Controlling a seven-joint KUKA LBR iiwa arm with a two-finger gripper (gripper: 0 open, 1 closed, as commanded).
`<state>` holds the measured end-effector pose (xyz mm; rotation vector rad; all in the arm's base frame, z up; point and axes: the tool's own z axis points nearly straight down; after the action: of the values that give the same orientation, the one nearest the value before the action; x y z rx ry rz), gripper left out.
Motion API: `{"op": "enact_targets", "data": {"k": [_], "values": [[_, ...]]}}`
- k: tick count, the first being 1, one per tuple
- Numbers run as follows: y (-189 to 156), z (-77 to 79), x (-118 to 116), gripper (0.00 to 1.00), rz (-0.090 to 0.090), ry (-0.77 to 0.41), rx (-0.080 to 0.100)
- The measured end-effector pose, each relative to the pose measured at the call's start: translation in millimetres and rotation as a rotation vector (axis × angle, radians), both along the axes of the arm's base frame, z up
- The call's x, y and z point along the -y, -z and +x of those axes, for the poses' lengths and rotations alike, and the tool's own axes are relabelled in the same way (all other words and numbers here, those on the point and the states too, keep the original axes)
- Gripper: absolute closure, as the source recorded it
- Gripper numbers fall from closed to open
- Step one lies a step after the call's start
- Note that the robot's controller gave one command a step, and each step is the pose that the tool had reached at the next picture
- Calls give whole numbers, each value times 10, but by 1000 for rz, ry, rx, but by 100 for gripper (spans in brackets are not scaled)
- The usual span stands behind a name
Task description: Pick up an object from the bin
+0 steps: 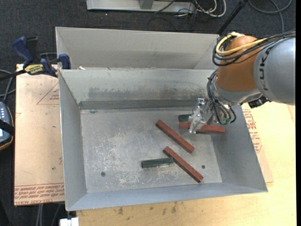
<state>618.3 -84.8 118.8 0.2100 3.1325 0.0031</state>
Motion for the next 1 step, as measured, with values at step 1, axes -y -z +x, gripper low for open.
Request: {"op": "enact_targets", "data": {"k": [1], "values": [[-123,14,3,100,-1,0,5]]}}
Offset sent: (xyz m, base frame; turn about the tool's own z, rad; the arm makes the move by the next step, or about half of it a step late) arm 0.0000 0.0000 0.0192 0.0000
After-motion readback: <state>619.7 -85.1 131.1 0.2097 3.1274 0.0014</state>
